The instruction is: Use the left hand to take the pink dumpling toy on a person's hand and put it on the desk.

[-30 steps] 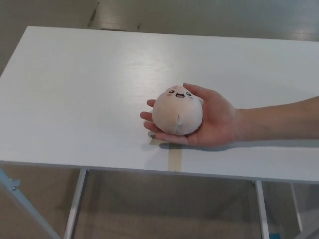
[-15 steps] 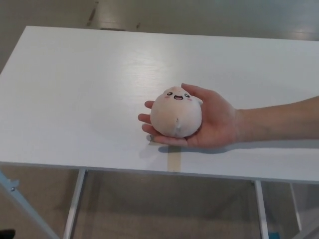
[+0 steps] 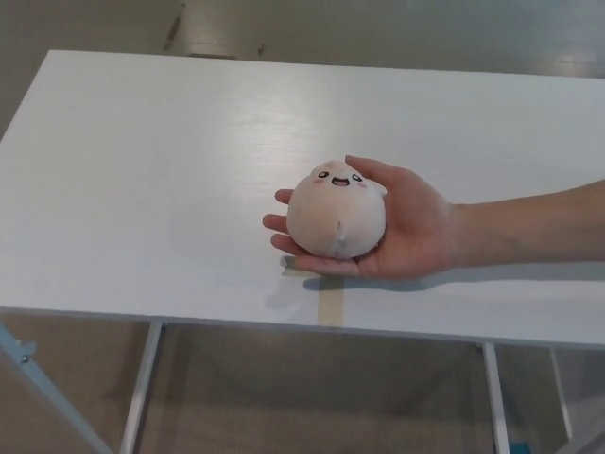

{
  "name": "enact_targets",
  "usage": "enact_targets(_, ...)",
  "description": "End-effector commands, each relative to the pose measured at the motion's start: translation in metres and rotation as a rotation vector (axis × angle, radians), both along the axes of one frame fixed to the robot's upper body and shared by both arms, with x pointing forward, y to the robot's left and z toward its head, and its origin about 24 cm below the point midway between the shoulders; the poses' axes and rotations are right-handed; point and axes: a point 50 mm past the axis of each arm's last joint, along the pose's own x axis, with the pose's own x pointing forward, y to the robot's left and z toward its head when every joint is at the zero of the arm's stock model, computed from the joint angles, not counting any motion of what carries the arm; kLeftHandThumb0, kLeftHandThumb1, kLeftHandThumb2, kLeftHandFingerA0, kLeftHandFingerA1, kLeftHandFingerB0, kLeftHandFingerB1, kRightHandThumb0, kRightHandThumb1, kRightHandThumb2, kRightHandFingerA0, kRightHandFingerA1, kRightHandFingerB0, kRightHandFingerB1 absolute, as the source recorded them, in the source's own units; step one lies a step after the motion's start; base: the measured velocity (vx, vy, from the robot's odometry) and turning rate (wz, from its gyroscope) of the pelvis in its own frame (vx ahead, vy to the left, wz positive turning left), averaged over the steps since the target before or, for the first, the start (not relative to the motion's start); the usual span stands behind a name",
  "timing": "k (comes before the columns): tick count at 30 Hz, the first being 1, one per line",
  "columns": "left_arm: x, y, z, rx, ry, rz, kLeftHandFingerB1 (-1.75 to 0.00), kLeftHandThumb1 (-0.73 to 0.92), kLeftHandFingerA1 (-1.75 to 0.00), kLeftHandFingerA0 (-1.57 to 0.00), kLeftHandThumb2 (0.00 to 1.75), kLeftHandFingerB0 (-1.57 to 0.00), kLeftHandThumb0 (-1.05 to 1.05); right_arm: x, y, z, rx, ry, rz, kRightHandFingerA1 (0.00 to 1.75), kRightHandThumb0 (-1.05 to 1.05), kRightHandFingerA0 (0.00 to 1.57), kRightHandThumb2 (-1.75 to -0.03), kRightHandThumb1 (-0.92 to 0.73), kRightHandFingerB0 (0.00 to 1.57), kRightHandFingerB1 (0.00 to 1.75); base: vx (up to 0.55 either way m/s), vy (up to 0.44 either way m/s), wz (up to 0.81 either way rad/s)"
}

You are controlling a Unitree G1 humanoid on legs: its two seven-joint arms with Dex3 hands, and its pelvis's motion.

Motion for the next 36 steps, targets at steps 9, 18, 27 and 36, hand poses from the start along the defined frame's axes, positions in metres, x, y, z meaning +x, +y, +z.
enact_targets(9,-0.056,-0.028,0.246,-0.250,-0.614,-0.875,-0.38,0.34,-0.46,-0.33,0.63,-0.24,-0.50,-0.003,-0.004,0.000,0.000,0.022,-0.002,0.45,-0.20,0.67,-0.61,-0.69,0.53,0.42,0.00,0.000,0.00)
enact_targets(18,-0.048,-0.050,0.301,-0.223,-0.874,-0.999,-0.31,0.40,-0.40,-0.39,0.53,-0.29,-0.58,-0.001,-0.004,0.001,0.003,0.020,0.006,0.45,-0.20,0.67,-0.61,-0.70,0.52,0.41,0.00,0.000,0.00)
enact_targets(27,0.002,-0.081,0.332,-0.078,-1.070,-0.943,-0.31,0.40,-0.40,-0.42,0.53,-0.30,-0.54,-0.003,-0.005,0.000,0.003,0.027,0.007,0.45,-0.20,0.67,-0.61,-0.69,0.53,0.42,0.00,0.000,0.00)
enact_targets(36,0.066,-0.124,0.356,0.310,-0.995,-0.831,-0.31,0.40,-0.39,-0.43,0.53,-0.30,-0.42,-0.001,-0.005,0.001,0.008,0.026,0.003,0.45,-0.20,0.67,-0.61,-0.70,0.54,0.42,0.00,0.000,0.02)
